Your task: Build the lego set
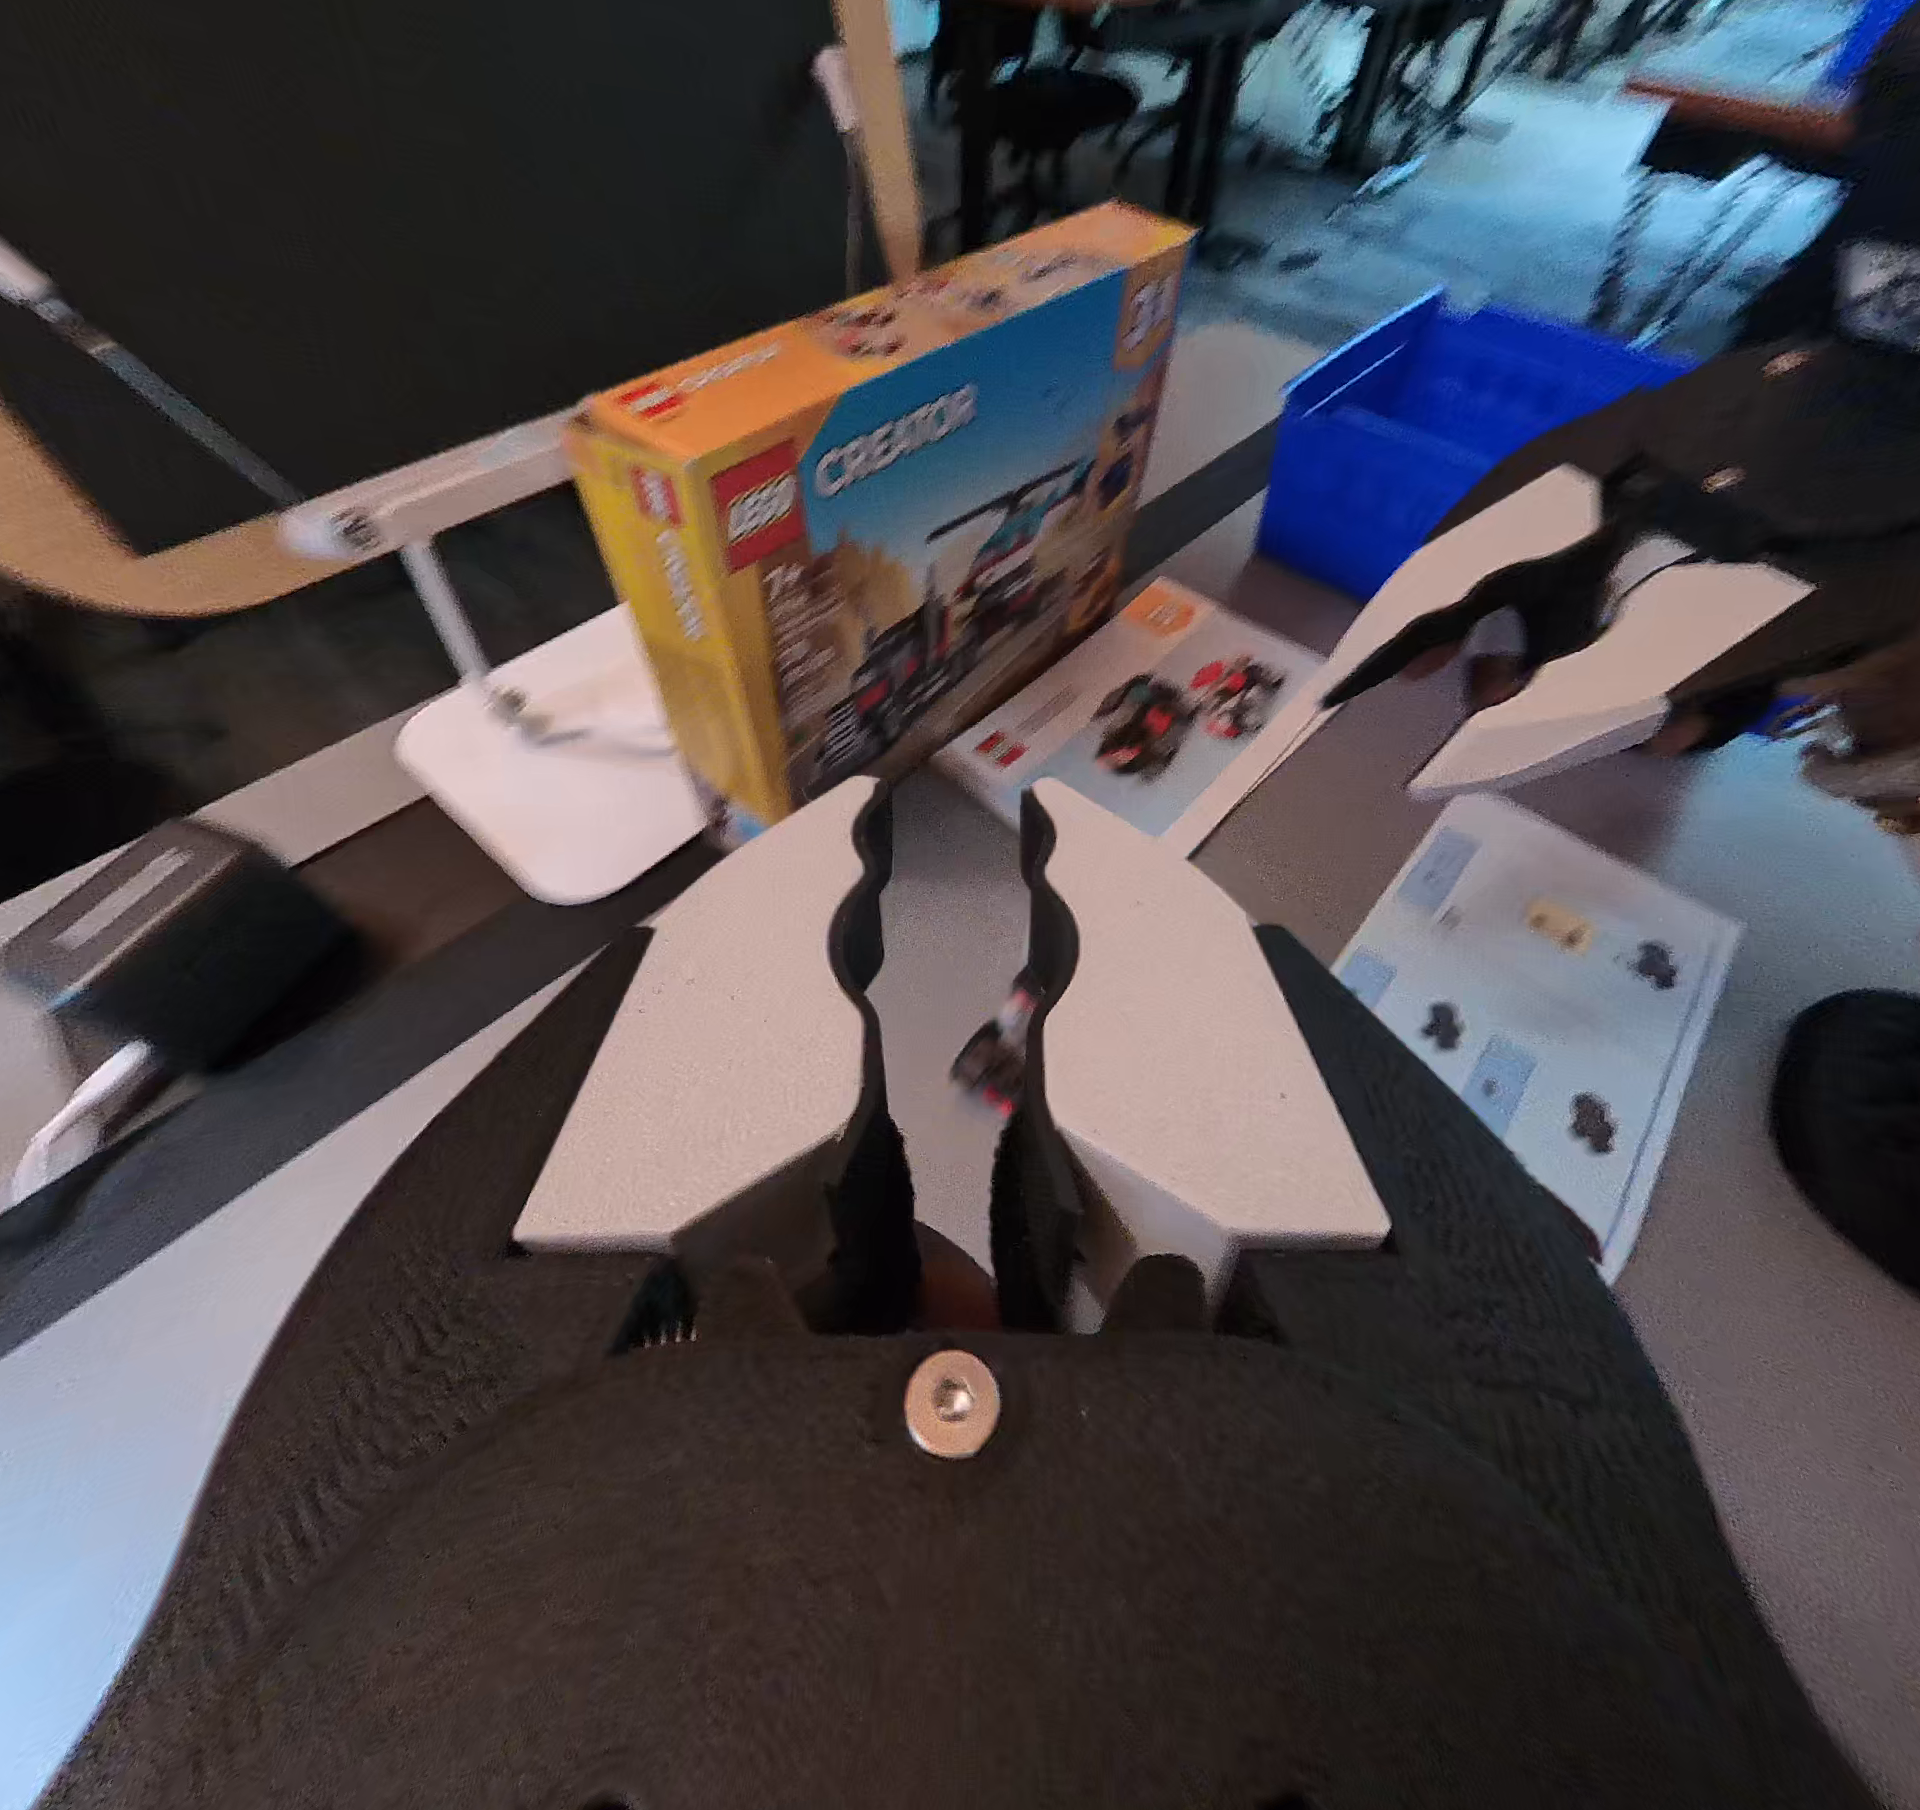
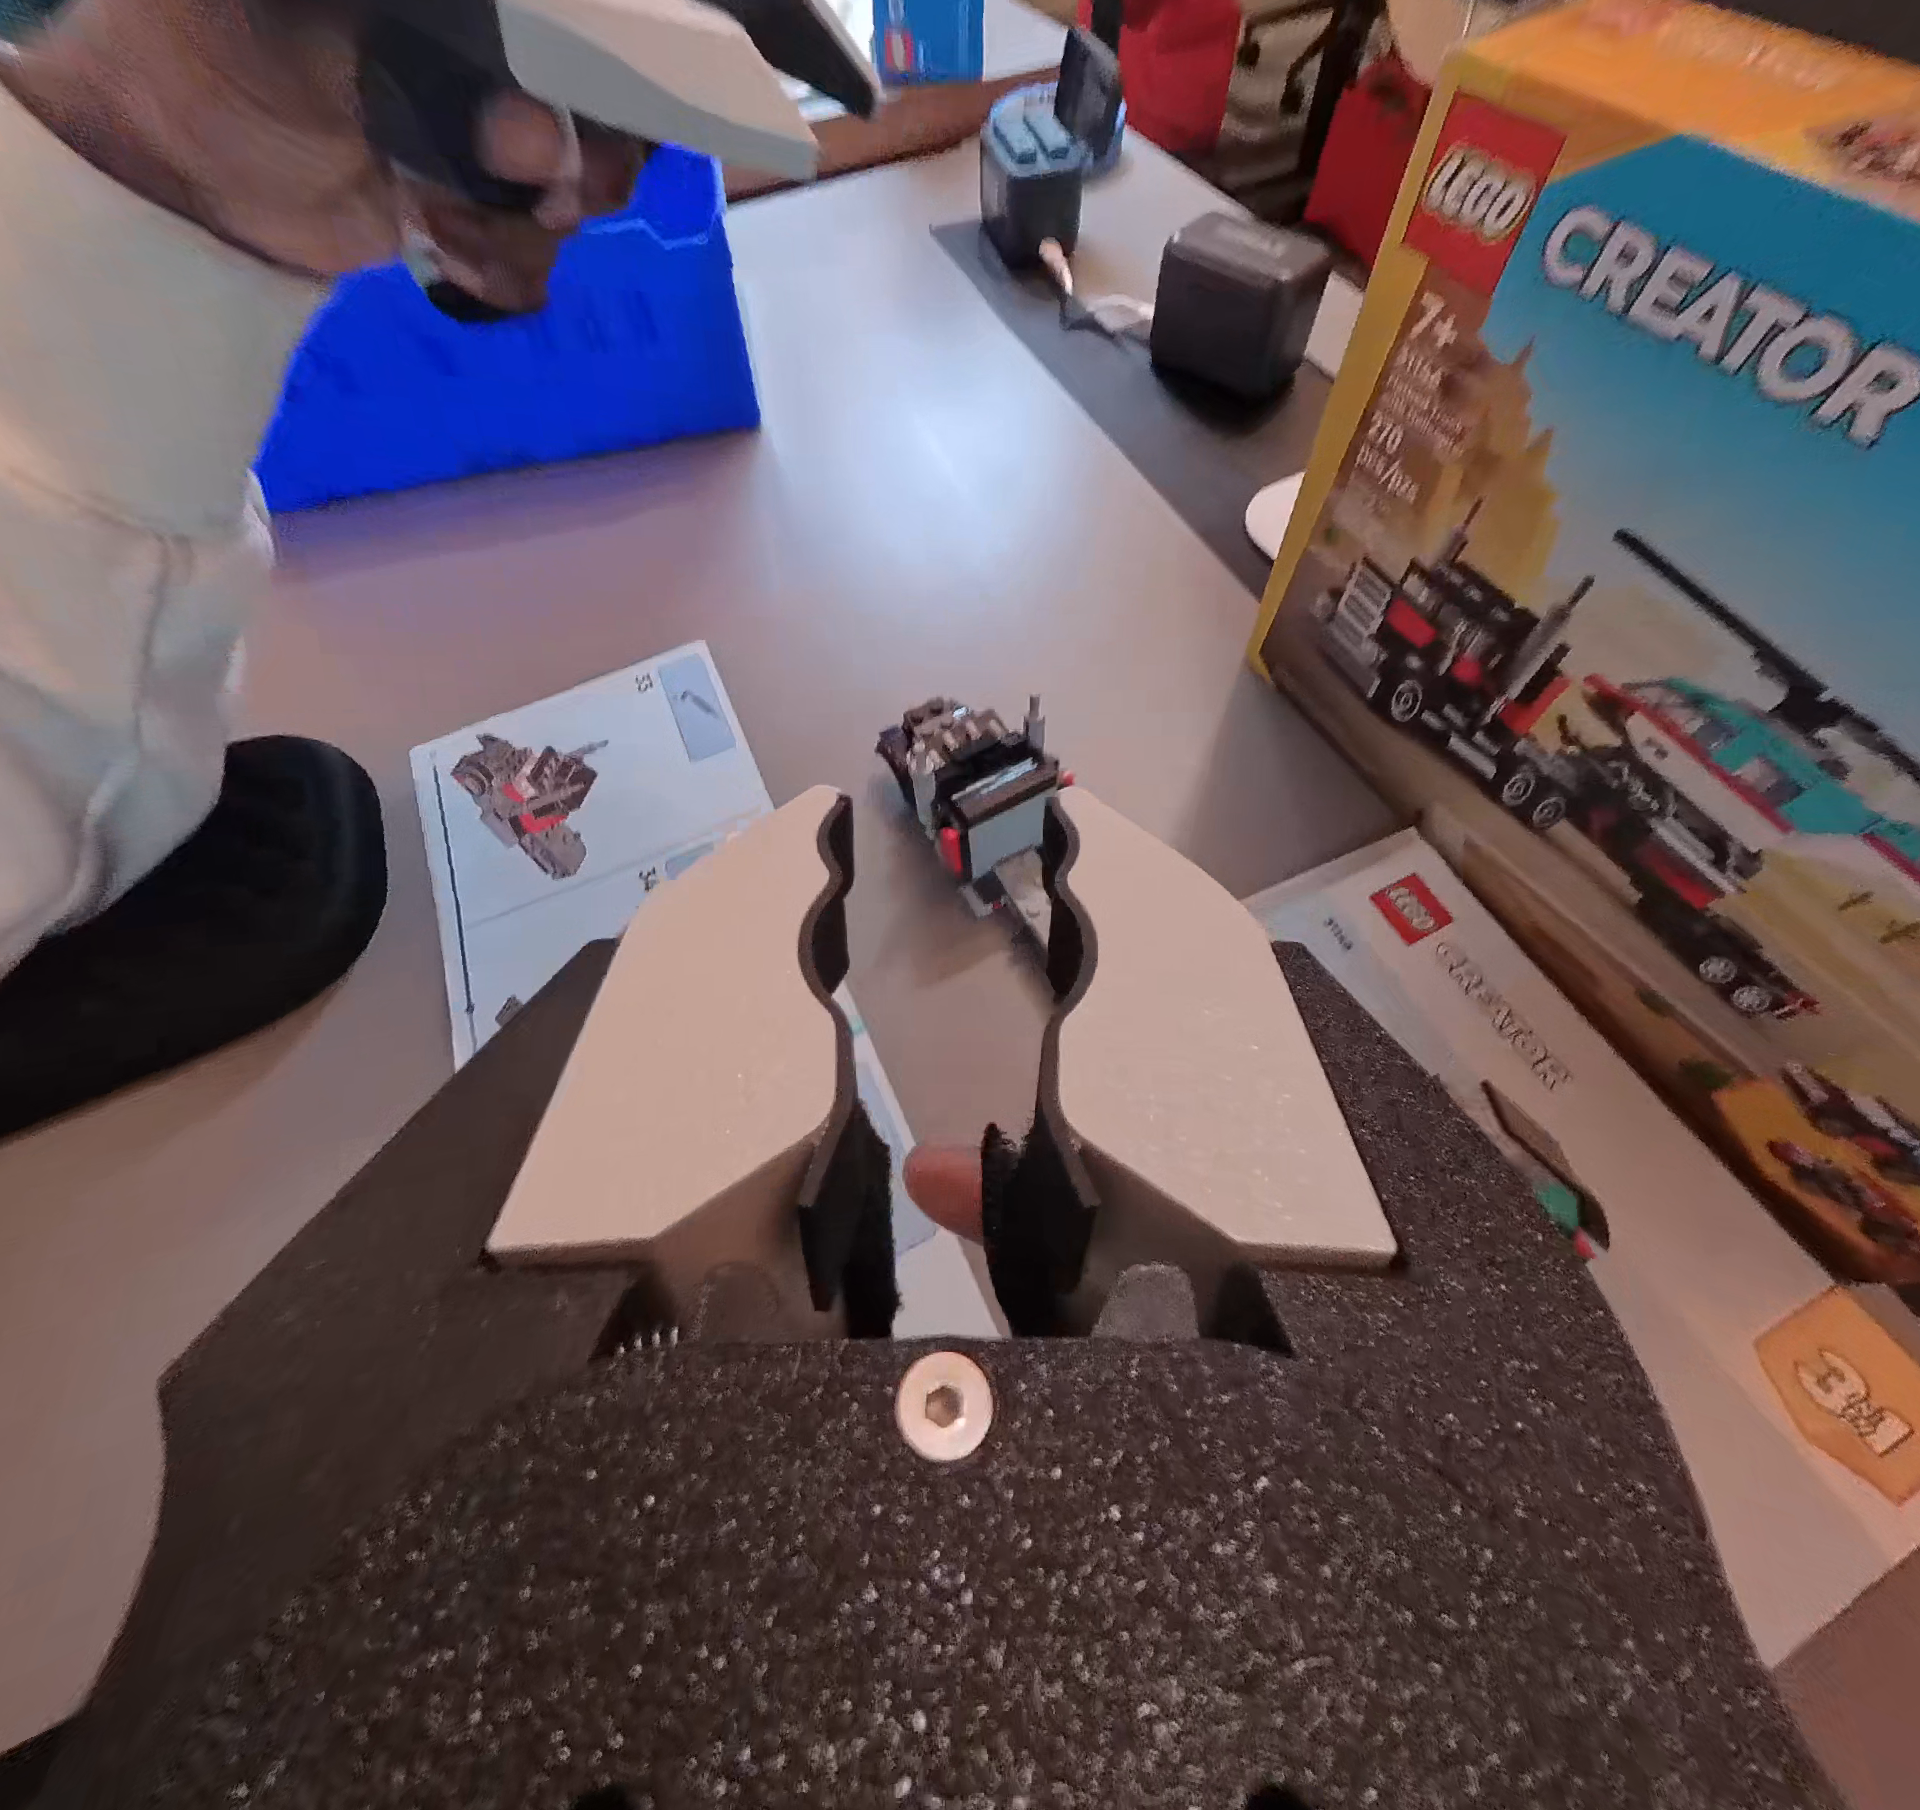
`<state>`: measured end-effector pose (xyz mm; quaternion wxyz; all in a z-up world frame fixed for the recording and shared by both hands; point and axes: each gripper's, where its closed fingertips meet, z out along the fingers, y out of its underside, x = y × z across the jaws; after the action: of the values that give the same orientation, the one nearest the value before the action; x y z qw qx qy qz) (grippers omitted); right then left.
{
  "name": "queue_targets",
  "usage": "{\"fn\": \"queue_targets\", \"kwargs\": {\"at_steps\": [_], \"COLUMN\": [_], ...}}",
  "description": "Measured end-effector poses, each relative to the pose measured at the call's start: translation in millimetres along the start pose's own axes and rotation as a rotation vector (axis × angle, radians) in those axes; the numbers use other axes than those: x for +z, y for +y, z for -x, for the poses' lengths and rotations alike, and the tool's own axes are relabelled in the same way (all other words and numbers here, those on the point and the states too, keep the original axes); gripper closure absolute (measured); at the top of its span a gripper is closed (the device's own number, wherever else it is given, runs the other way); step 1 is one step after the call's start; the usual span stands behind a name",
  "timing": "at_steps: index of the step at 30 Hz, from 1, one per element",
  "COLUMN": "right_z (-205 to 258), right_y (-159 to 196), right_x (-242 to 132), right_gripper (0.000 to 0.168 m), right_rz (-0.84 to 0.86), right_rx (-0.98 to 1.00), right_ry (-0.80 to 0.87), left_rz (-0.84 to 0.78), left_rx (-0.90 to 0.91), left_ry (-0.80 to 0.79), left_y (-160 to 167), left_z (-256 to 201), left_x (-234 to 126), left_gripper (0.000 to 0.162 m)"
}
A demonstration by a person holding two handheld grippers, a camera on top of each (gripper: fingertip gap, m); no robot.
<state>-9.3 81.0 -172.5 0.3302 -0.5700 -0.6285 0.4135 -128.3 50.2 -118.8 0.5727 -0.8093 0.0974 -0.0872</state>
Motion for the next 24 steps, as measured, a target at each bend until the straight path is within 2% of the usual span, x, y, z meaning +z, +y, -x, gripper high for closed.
{"fn": "queue_targets", "kwargs": {"at_steps": [4, 9, 13, 15, 19, 24], "right_z": [4.2, 8.0, 11.8, 12.4, 15.7, 22.0], "right_y": [3.7, 3.6, -3.4, -7.5, -7.5, -6.0], "right_x": [3.4, 8.9, 6.2, 5.0, 7.7, 14.4], "right_gripper": [0.134, 0.134, 0.135, 0.136, 0.137, 0.137], "right_rz": [0.019, 0.033, 0.010, -0.010, 0.001, 0.016], "right_rx": [0.040, 0.016, -0.019, -0.020, -0.027, -0.057], "right_ry": [-0.041, -0.042, -0.037, -0.033, -0.037, -0.054], "left_rz": [0.181, 0.545, 0.643, 0.670, 0.893, 0.881], "left_rx": [-0.017, -0.100, -0.169, -0.213, -0.364, -0.416], "left_ry": [-0.212, -0.566, -0.712, -0.719, -0.638, -0.710], "left_y": [20.3, 71.7, 95.0, 109.2, 163.2, 174.8], "left_z": [34.1, 68.7, 81.2, 89.8, 88.7, 106.0], "left_x": [-43.2, -138.9, -185.9, -190.6, -196.6, -206.0], "left_gripper": [0.131, 0.119, 0.108, 0.107, 0.108, 0.114]}}
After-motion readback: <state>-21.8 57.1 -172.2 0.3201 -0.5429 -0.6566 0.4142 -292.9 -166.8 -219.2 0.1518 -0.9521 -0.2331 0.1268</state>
